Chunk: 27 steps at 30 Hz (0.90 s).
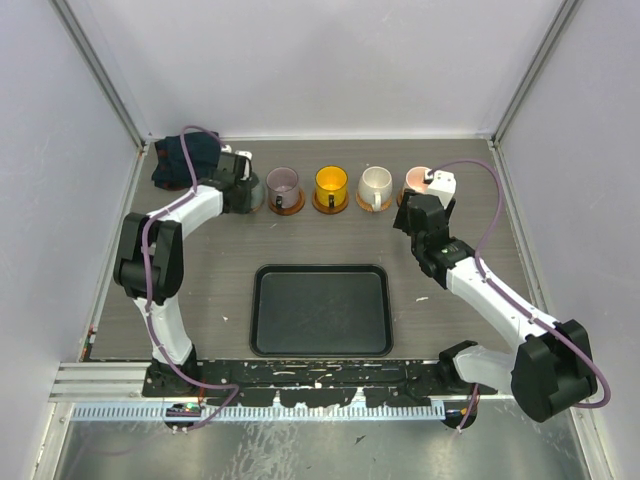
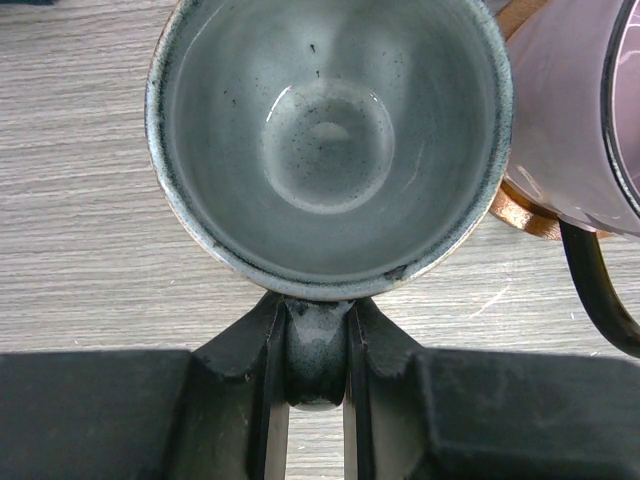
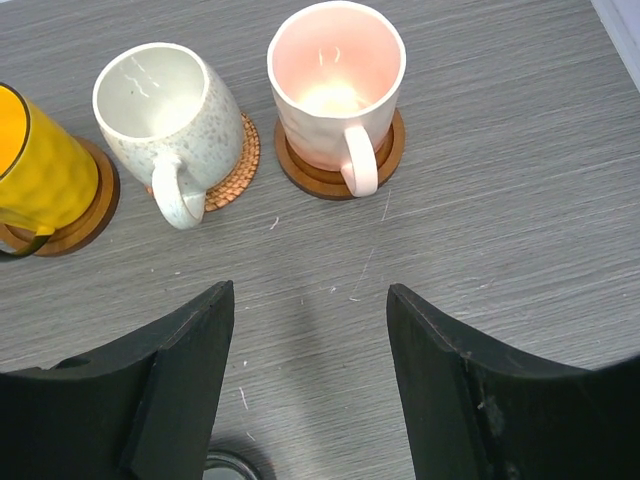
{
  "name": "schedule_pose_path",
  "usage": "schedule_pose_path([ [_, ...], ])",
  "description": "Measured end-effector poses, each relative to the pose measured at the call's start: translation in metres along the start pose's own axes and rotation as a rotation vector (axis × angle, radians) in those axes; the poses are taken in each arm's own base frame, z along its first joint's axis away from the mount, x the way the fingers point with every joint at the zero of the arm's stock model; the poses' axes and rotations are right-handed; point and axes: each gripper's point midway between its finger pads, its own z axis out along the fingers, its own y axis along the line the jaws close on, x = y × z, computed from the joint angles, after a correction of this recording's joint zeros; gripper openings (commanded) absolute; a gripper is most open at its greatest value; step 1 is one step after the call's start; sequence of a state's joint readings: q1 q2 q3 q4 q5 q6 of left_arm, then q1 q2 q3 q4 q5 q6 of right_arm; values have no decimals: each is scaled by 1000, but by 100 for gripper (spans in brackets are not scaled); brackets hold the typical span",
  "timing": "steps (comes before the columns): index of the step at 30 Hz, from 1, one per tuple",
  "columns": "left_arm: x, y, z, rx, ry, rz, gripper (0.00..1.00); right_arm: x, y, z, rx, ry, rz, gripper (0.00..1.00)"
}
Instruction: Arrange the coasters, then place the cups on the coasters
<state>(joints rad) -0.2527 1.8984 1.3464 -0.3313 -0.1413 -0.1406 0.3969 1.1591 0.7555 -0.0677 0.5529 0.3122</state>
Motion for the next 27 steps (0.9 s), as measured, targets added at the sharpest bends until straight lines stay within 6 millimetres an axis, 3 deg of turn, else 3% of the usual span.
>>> schedule_pose_path([
  [27,-4,8,8,-58,-75,-65,0,14,11,4,-53,50,-9,67],
])
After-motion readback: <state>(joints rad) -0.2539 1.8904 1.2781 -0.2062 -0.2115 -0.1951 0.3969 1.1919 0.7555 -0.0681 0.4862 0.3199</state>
